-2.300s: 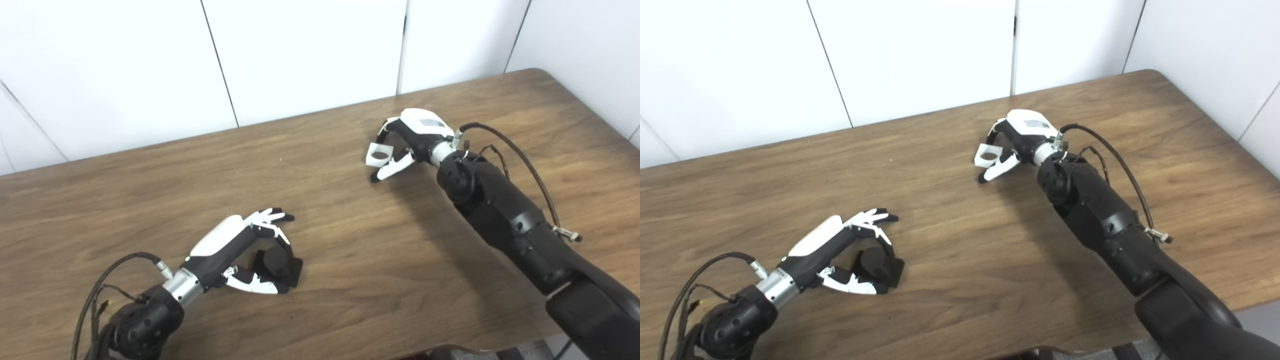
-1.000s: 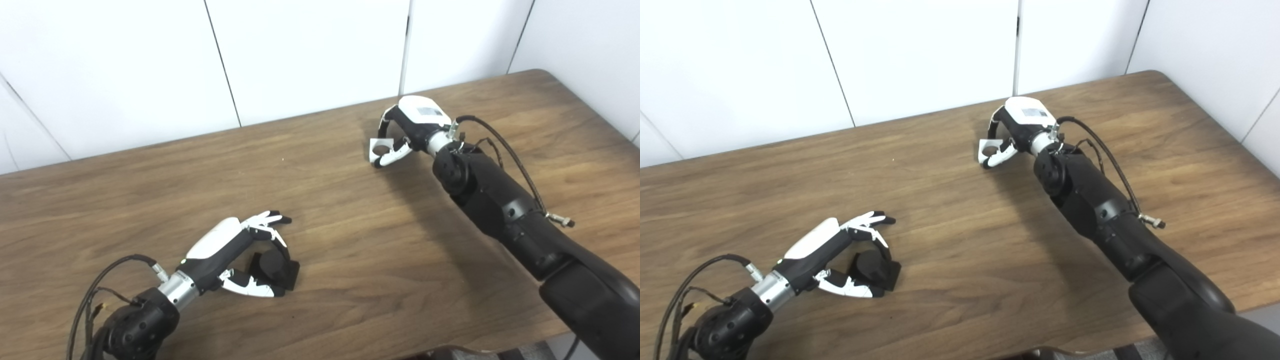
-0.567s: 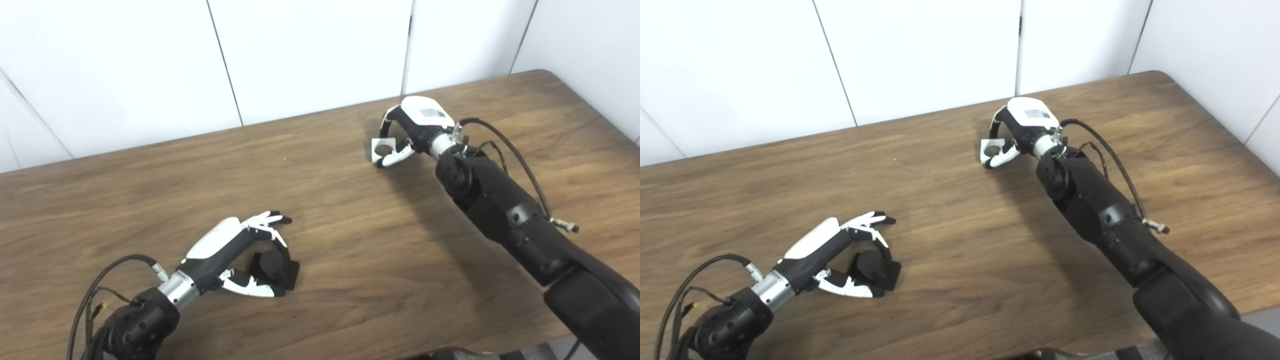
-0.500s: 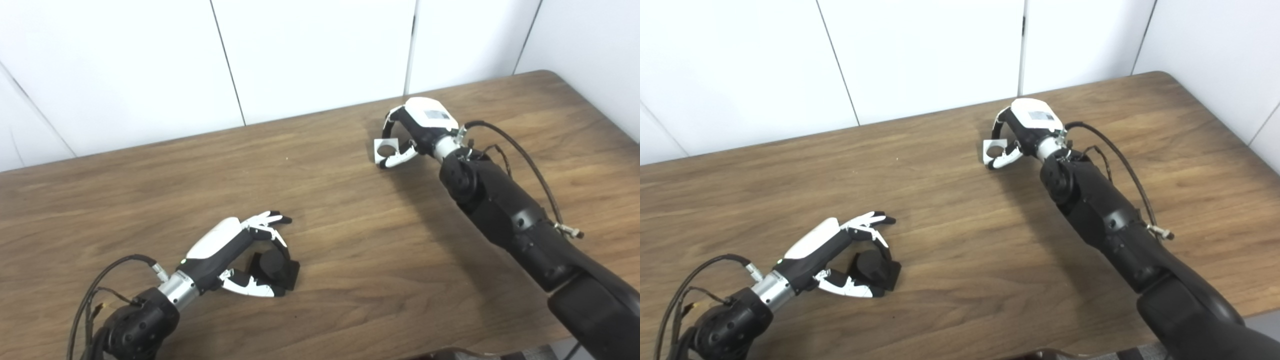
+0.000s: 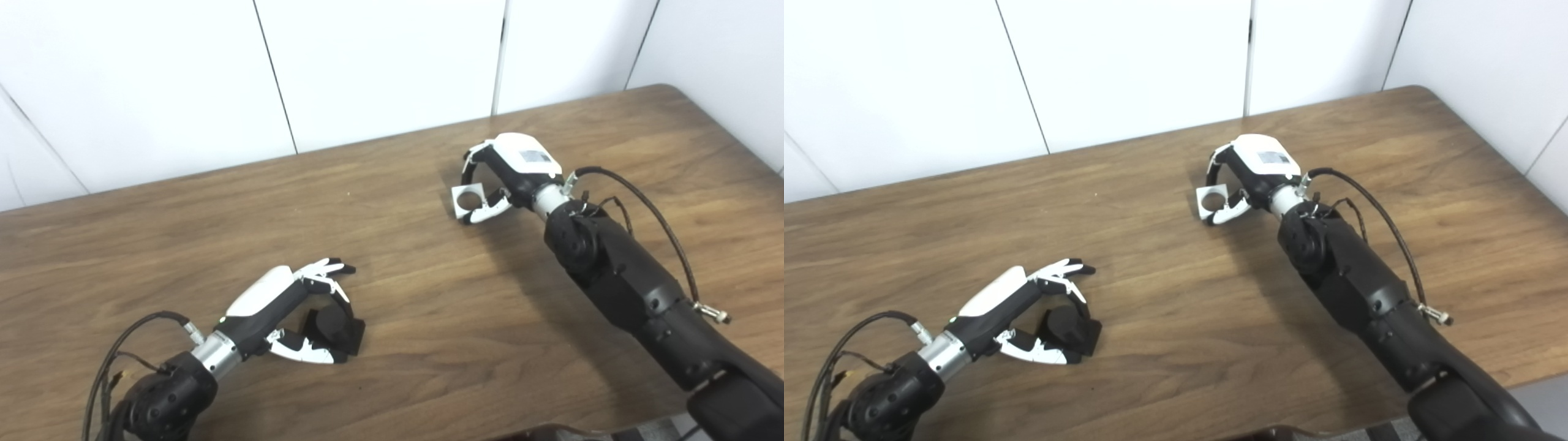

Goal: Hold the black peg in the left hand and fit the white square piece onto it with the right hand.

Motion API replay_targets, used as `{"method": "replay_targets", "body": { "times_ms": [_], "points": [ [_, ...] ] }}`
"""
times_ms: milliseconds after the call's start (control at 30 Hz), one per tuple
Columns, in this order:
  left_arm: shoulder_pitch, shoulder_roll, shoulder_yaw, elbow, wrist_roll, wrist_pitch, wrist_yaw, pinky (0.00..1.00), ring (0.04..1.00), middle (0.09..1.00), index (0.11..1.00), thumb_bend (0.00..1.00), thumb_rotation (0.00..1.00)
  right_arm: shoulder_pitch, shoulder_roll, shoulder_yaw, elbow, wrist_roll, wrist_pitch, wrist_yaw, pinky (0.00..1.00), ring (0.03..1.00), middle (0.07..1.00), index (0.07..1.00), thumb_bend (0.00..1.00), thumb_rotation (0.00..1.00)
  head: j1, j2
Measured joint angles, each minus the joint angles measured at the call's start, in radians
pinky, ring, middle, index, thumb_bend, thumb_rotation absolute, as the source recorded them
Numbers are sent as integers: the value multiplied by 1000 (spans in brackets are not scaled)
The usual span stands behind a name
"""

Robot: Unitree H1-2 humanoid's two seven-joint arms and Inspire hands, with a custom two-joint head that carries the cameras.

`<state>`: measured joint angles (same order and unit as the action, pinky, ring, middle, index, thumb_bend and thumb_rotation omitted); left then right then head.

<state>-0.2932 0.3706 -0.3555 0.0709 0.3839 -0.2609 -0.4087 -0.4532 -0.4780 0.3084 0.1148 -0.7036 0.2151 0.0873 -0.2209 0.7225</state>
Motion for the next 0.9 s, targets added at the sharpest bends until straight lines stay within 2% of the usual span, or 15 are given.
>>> {"method": "replay_targets", "body": {
  "times_ms": [167, 433, 767, 900],
  "points": [
    [-1, 0, 0, 0, 0, 3, -1, 960, 976, 911, 492, 521, 72, 2, -3, -22, -102, 9, -4, 37, 954, 906, 810, 482, 517, 138, 6, -2],
    [-3, -1, -3, 1, 1, 12, -1, 976, 981, 914, 492, 521, 72, 36, -9, -28, -234, 13, -5, 121, 929, 899, 807, 481, 517, 138, 58, 8],
    [-5, -6, -10, -8, 6, 46, -2, 969, 981, 916, 493, 521, 72, 70, -6, -36, -355, 53, -26, 208, 911, 902, 809, 481, 516, 138, 129, 21],
    [-7, -12, -12, -8, 12, 47, 1, 970, 981, 919, 493, 521, 72, 72, 6, -37, -395, 70, -29, 239, 867, 902, 808, 481, 516, 139, 141, 25]
  ]
}}
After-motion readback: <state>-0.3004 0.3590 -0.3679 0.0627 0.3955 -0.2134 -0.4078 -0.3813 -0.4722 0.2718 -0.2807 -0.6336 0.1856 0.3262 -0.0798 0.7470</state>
